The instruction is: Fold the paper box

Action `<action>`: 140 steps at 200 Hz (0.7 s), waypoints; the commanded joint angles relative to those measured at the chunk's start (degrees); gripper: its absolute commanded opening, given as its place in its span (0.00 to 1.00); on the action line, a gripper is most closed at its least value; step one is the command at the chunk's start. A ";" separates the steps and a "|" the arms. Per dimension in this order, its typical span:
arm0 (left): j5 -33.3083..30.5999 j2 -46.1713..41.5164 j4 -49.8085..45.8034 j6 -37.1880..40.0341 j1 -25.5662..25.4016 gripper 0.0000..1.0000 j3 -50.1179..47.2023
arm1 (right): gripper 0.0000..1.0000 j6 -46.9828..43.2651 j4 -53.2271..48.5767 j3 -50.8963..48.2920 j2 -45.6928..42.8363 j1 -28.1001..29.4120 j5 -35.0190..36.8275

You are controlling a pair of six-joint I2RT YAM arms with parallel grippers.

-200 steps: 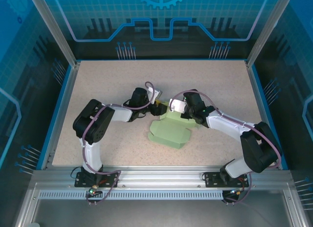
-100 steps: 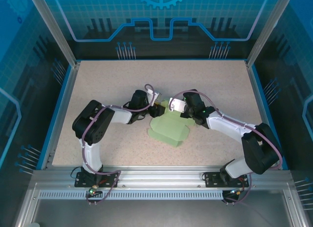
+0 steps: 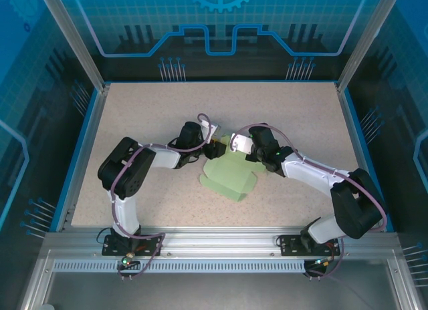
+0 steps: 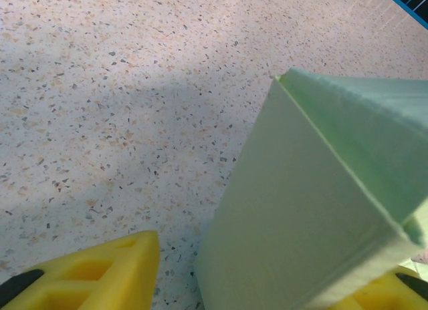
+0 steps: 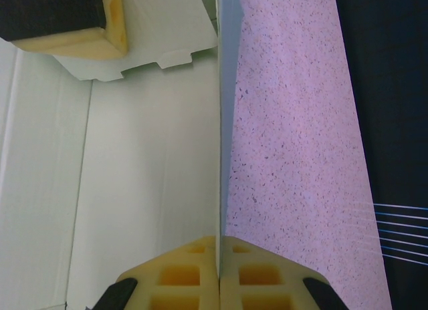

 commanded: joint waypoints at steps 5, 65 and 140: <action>-0.45 -2.35 0.19 -1.37 0.55 0.55 1.91 | 0.00 0.60 -2.24 -0.53 -0.71 1.09 -1.46; 0.23 -1.90 1.15 -2.22 0.64 0.63 2.26 | 0.00 0.87 -3.34 -0.43 -0.63 1.09 -2.28; 0.56 -1.03 1.45 -3.69 1.01 0.58 2.88 | 0.00 1.34 -3.99 -0.22 -0.80 1.10 -3.12</action>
